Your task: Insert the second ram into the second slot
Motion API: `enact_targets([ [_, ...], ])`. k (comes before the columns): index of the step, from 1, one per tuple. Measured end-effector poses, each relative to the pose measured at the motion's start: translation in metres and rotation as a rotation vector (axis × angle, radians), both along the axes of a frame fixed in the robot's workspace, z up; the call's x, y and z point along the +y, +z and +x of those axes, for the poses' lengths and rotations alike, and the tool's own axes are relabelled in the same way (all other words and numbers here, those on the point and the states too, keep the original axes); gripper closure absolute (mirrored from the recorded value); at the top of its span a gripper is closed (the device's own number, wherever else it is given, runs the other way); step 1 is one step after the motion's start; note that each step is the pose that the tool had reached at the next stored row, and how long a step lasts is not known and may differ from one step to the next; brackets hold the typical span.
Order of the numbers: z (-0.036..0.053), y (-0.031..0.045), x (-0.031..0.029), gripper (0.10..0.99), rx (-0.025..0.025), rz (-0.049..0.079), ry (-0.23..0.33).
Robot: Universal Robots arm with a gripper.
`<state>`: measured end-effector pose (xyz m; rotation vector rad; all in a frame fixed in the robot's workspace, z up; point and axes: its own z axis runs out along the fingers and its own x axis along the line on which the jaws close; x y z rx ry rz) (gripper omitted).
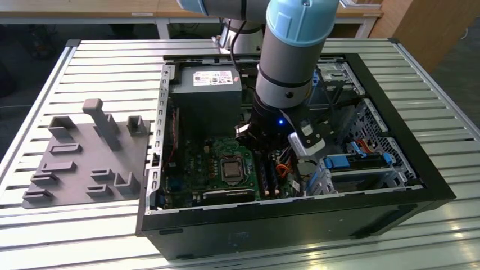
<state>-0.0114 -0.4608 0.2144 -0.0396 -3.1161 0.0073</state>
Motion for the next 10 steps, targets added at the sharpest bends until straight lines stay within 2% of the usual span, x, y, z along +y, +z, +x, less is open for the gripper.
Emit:
enact_targets([
  [5, 0.0001, 0.0011, 0.0003, 0.984, -0.0004, 0.001, 0.000],
  [10, 0.0001, 0.0103, 0.0002, 0.984, -0.0005, 0.001, 0.000],
])
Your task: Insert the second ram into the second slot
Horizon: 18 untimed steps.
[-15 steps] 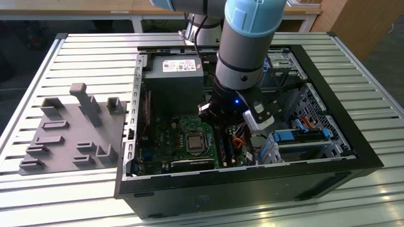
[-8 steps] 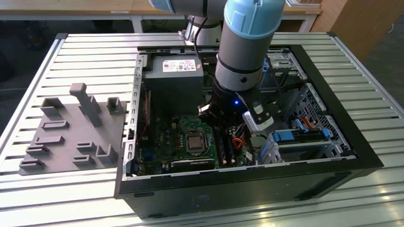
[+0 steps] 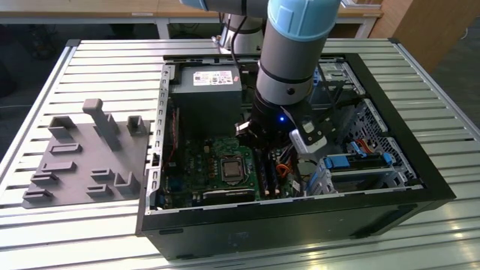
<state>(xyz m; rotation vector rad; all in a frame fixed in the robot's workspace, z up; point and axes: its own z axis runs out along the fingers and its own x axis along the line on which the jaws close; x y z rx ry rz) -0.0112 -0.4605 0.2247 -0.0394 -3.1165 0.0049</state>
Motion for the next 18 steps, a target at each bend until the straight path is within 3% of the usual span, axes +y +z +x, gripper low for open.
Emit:
enact_targets([
  [11, 0.0000, 0.0131, -0.0001, 0.984, 0.0001, 0.000, 0.000],
  [18, -0.0001, 0.0162, -0.0001, 0.984, 0.0001, 0.000, 0.000],
])
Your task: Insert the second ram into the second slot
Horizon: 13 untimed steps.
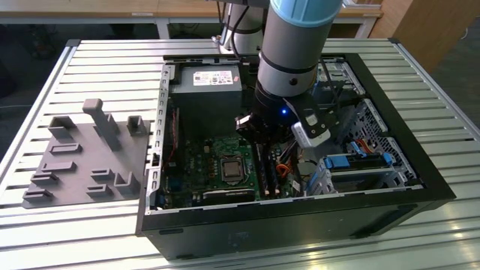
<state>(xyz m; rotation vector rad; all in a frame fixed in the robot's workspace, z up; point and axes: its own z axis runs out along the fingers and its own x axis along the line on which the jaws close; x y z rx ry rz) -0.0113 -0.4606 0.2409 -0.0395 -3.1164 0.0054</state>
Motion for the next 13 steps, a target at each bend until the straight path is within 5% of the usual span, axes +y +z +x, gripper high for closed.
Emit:
enact_targets([
  [13, -0.0002, 0.0039, 0.0000, 0.984, 0.0000, 0.000, 0.000],
])
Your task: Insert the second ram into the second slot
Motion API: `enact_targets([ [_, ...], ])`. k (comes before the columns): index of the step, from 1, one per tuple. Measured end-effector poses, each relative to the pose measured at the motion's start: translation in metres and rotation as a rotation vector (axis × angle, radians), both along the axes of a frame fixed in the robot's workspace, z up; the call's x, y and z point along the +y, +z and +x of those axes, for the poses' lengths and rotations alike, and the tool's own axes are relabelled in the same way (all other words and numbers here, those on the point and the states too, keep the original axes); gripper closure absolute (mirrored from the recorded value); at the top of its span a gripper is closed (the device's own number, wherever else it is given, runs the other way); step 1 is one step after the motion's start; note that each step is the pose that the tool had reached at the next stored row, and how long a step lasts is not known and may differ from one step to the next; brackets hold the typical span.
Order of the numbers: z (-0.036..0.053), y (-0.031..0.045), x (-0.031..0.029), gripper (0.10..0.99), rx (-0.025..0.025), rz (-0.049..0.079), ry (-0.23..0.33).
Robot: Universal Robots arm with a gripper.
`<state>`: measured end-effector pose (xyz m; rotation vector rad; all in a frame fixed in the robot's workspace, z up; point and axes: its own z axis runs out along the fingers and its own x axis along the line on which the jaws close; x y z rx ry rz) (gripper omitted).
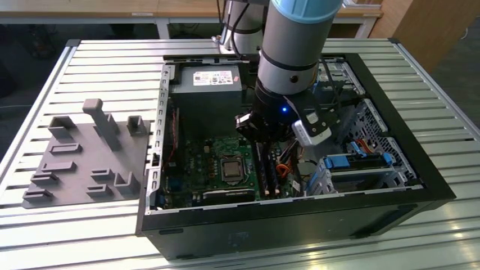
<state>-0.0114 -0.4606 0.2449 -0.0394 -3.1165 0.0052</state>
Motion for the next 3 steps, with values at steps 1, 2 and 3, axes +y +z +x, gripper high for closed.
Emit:
enact_targets([
  [1, 0.0000, 0.0000, 0.0000, 0.984, 0.0000, 0.000, 0.000],
  [2, 0.0000, 0.0000, 0.0000, 0.984, 0.0000, 0.000, 0.000],
  [3, 0.0000, 0.0000, 0.0000, 0.984, 0.0000, 0.000, 0.000],
])
